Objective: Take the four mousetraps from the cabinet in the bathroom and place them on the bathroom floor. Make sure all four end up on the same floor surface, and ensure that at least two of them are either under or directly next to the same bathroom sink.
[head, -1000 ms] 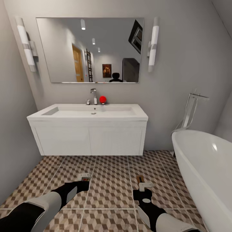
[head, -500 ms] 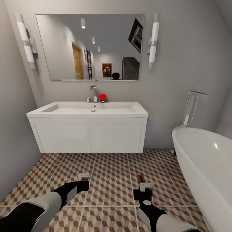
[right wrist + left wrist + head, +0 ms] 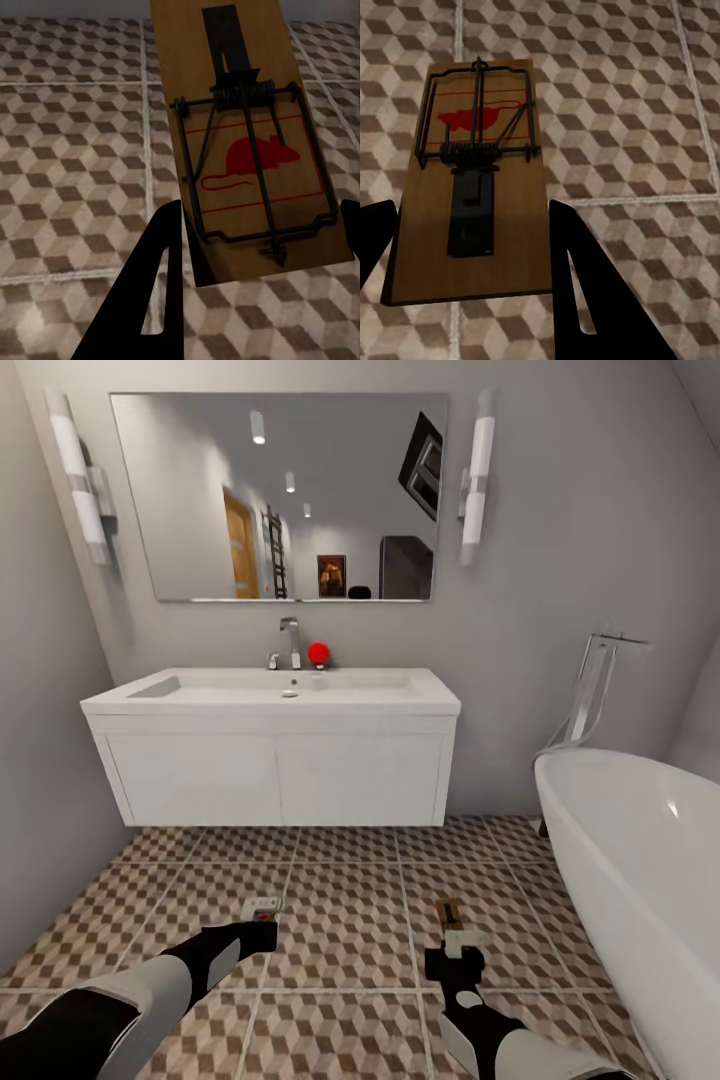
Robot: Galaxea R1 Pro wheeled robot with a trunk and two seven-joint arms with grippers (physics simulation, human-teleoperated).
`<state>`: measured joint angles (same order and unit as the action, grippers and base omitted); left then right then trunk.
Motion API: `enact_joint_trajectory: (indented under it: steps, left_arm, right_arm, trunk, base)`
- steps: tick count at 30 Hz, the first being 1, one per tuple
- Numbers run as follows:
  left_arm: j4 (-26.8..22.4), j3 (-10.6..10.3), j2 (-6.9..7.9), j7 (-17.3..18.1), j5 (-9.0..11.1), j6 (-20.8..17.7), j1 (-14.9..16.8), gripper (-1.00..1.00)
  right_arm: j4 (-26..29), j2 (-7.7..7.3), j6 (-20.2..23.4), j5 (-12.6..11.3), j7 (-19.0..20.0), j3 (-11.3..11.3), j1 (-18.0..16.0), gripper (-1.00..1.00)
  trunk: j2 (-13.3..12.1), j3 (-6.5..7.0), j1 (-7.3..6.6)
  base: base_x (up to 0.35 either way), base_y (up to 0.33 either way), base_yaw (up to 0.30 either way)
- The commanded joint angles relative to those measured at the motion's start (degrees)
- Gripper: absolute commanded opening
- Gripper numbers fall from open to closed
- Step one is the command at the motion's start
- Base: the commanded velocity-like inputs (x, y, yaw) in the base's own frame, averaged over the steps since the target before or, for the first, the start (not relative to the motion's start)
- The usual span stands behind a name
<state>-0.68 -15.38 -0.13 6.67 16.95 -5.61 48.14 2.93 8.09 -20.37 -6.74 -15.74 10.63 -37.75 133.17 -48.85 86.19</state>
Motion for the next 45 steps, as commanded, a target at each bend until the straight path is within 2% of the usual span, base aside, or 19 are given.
enact_joint_trajectory:
  steps: [1,10,25,45]
  left_arm:
    - [0.0,-0.4,-0.01,0.2,0.5,-0.3,0.0,-1.0]
    - [0.1,-0.4,-0.04,0.1,0.7,1.4,0.0,-1.0]
    - [0.2,-0.4,-0.04,-1.0,0.6,1.7,0.0,-1.0]
    - [0.2,-0.4,-0.04,-1.2,0.6,1.9,0.0,-1.0]
  right_arm:
    - [-0.1,0.01,-0.3,-0.7,-0.1,0.5,0.0,-1.0]
    - [-0.2,-0.01,-0.5,-0.7,-0.1,0.5,0.0,-1.0]
    - [-0.2,-0.01,-0.4,-0.7,-0.1,0.4,0.0,-1.0]
    - [-0.2,-0.01,-0.4,-0.6,0.0,0.5,0.0,-1.0]
  trunk:
    - [0.4,-0.24,0.21]
    - [4.1,-1.86,2.19]
    - [10.1,-4.55,5.48]
    - [10.3,-8.98,6.0]
  base:
    - [0.0,0.0,0.0]
    - [0.0,0.0,0.0]
    - [0.0,0.0,0.0]
    - [0.0,0.0,0.0]
